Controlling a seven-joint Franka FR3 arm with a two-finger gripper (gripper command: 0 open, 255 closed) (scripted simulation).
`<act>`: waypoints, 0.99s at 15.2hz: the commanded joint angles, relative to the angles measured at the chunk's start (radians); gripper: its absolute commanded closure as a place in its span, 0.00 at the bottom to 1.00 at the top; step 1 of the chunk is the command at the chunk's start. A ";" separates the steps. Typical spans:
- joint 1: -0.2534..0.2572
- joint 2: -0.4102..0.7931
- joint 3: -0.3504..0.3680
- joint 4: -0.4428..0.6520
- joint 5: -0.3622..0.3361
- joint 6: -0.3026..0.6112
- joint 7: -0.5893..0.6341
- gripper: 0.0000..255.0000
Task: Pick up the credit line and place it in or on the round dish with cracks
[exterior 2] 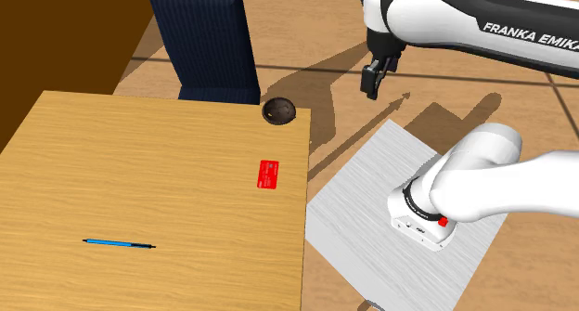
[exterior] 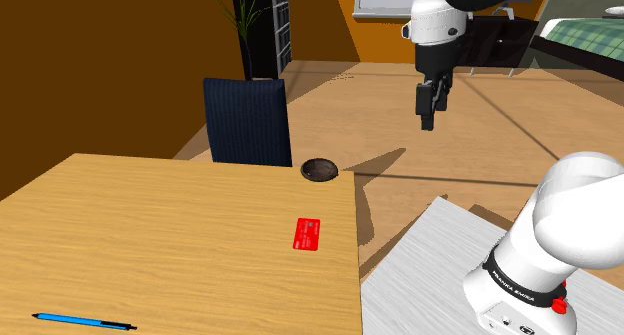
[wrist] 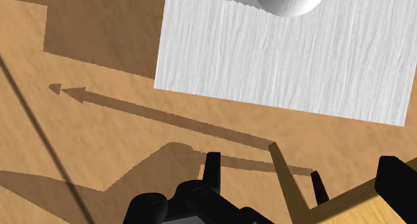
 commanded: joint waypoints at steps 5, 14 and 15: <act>-0.004 0.044 0.063 -0.034 0.118 0.024 0.175 0.00; -0.002 0.215 0.197 -0.059 0.386 0.159 0.539 0.00; -0.001 0.239 0.211 -0.057 0.414 0.181 0.576 0.00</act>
